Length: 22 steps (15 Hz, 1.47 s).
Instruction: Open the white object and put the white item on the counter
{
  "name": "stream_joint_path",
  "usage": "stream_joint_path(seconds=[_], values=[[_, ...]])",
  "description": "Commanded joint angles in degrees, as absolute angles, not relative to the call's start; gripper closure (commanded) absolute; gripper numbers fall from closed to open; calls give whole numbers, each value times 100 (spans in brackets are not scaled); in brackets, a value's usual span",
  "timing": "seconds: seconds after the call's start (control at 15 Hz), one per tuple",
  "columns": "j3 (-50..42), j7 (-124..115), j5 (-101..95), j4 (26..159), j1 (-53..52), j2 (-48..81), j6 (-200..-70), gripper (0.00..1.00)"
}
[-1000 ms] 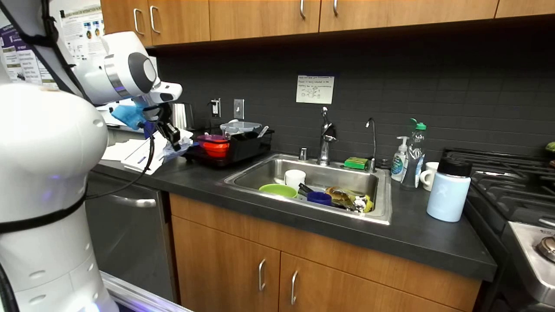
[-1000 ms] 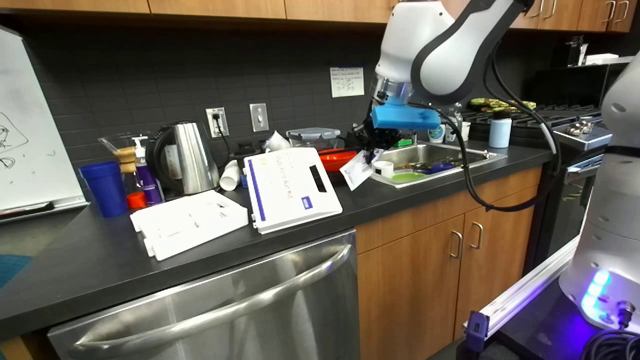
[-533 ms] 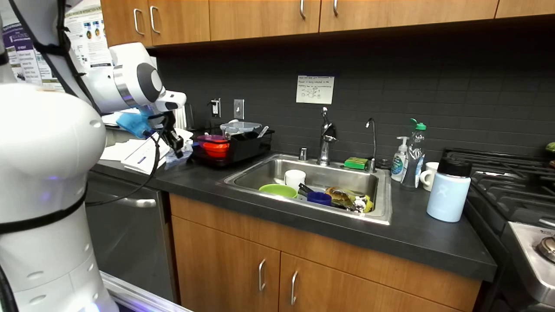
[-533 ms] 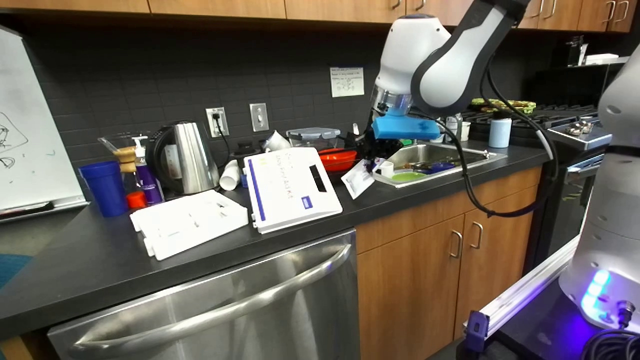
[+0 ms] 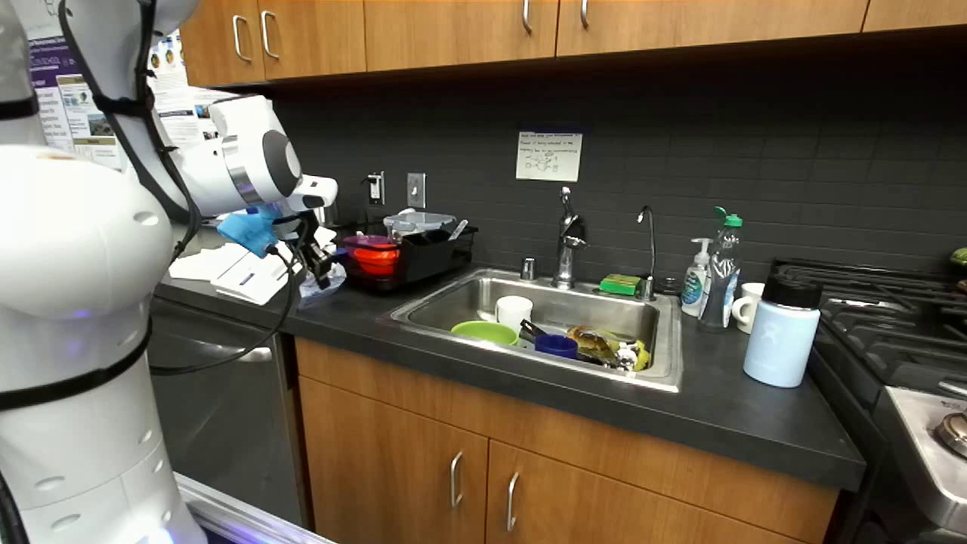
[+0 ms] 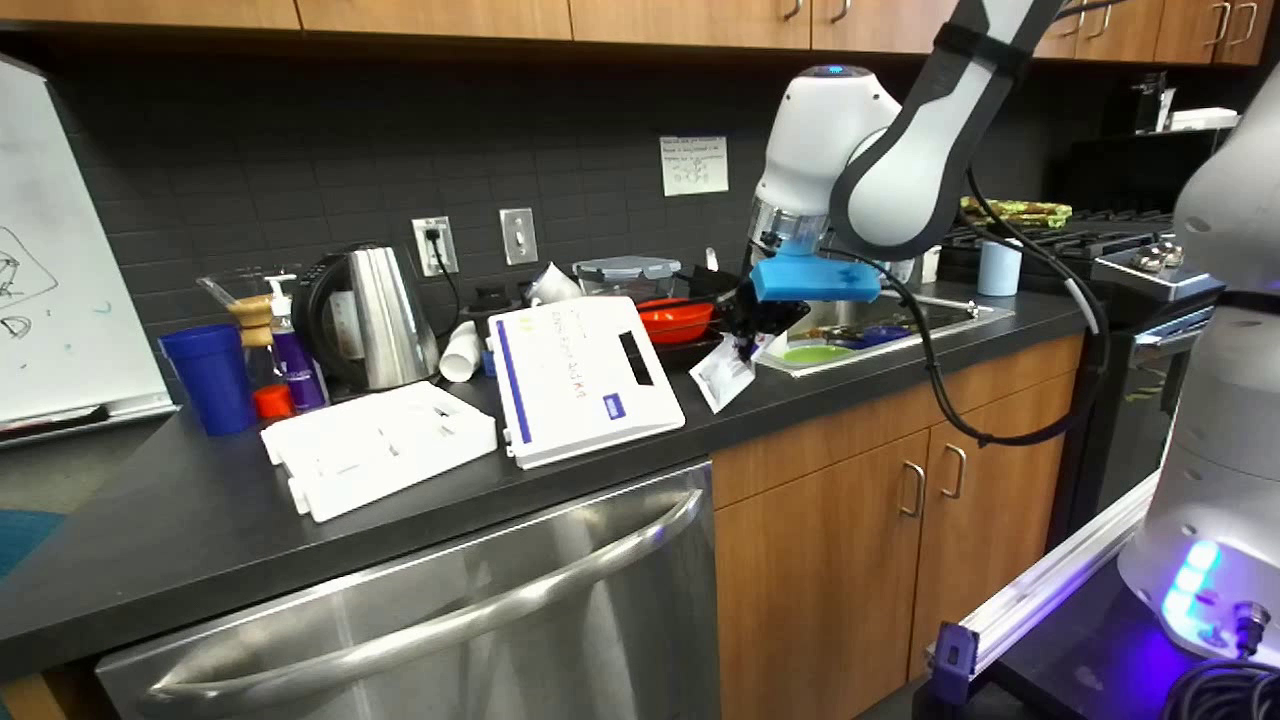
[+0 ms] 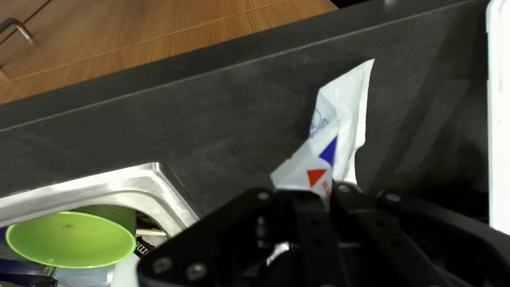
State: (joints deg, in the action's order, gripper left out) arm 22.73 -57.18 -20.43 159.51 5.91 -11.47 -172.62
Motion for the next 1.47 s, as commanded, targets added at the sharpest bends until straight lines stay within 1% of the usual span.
stream_joint_path(seconds=[0.0, 0.8, 1.13, 1.4], values=[[2479, -6001, -2391, 15908, 946, -1035, -17505, 99], [3214, -6469, -3027, 15551, 1712, -845, -17673, 99], [3494, -6690, -3349, 15320, 2050, -556, -17646, 99], [3440, -6666, -3319, 15102, 2108, -62, -17894, 99]])
